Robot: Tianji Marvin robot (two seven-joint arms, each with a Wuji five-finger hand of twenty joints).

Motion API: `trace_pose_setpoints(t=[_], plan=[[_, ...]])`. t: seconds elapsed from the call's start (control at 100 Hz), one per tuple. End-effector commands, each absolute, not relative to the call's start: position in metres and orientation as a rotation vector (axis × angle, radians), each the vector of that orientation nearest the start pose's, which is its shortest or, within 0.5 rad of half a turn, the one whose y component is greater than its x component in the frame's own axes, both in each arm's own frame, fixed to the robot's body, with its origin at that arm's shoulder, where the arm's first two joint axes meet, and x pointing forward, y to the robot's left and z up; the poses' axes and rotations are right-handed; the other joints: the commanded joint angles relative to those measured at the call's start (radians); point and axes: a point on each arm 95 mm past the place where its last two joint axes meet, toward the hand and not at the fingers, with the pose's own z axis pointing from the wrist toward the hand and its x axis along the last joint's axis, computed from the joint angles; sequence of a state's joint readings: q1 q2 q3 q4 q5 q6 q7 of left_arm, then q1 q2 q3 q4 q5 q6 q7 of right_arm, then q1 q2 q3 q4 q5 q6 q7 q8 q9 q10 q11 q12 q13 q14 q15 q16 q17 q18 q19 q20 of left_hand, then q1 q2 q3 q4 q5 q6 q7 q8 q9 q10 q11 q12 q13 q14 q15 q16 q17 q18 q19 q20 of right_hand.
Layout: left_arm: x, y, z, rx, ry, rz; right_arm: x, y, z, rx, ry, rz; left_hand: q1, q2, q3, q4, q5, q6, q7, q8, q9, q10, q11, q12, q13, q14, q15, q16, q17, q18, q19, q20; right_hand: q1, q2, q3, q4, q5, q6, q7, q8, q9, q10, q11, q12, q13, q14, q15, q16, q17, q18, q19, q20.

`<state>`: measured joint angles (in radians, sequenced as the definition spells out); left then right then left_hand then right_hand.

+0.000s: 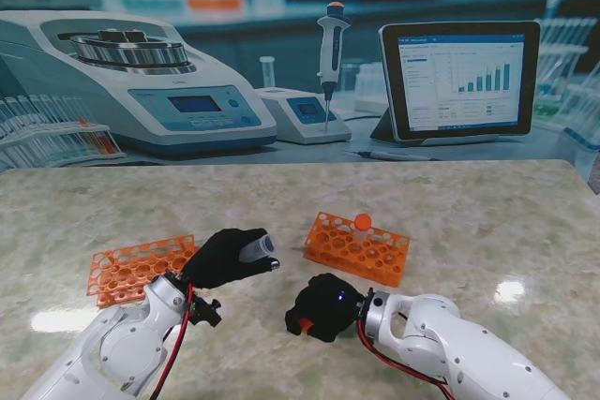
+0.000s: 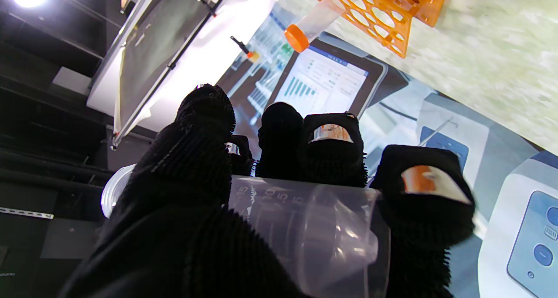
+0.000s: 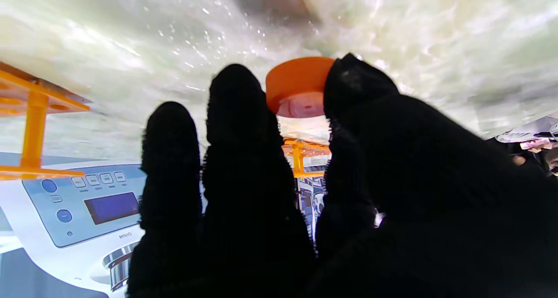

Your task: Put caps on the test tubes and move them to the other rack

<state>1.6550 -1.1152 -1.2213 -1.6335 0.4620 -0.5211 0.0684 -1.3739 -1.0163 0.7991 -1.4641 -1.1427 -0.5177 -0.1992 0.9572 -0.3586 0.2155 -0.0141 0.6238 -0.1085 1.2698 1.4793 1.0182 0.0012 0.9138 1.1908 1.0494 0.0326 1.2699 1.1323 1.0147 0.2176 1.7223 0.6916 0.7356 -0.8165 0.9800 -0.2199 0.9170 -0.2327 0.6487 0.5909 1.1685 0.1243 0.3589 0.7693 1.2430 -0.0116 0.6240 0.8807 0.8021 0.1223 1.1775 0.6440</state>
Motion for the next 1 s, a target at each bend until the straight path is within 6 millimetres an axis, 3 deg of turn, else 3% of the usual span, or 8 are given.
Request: trace_pose_setpoints(t=[0.0, 0.54, 0.99], plan=[[0.356, -0.037, -0.311, -1.352, 1.321, -2.357, 0.345, 0.104, -0.367, 0.516, 2.133, 1.883, 0.032, 0.041, -0.010, -0.007, 0.010, -0.063, 0.083, 0.063, -0.010, -0.041, 0.007, -0.003, 0.005, -0.018, 0.016, -0.007, 0.048, -0.050, 0.155, -0.025, 0.166, 0.076, 0.181, 0.063, 0.063, 0.009, 0.036, 0.038, 0.111, -0.163, 0.118, 0.029, 0.027, -0.026, 0.051, -0.005, 0.009, -0.007, 0.027, 0.001], [0.356, -0.037, -0.311, -1.350, 1.322, -2.358, 0.340, 0.103, -0.357, 0.504, 2.107, 1.908, 0.033, 0.042, -0.011, -0.007, 0.010, -0.064, 0.084, 0.063, -0.010, -0.041, 0.006, -0.003, 0.005, -0.018, 0.016, -0.007, 0.048, -0.050, 0.154, -0.025, 0.166, 0.078, 0.182, 0.063, 0.064, 0.008, 0.031, 0.047, 0.111, -0.163, 0.118, 0.029, 0.027, -0.027, 0.052, -0.004, 0.008, -0.006, 0.027, 0.001], [0.356, -0.037, -0.311, -1.352, 1.323, -2.355, 0.347, 0.106, -0.378, 0.553, 2.211, 1.843, 0.033, 0.042, -0.012, -0.007, 0.010, -0.064, 0.083, 0.063, -0.011, -0.041, 0.006, -0.003, 0.005, -0.018, 0.016, -0.007, 0.047, -0.050, 0.154, -0.025, 0.164, 0.097, 0.163, 0.061, 0.040, 0.006, 0.016, 0.049, 0.085, -0.158, 0.095, 0.015, 0.006, -0.022, 0.041, -0.005, -0.024, -0.002, 0.022, 0.004]])
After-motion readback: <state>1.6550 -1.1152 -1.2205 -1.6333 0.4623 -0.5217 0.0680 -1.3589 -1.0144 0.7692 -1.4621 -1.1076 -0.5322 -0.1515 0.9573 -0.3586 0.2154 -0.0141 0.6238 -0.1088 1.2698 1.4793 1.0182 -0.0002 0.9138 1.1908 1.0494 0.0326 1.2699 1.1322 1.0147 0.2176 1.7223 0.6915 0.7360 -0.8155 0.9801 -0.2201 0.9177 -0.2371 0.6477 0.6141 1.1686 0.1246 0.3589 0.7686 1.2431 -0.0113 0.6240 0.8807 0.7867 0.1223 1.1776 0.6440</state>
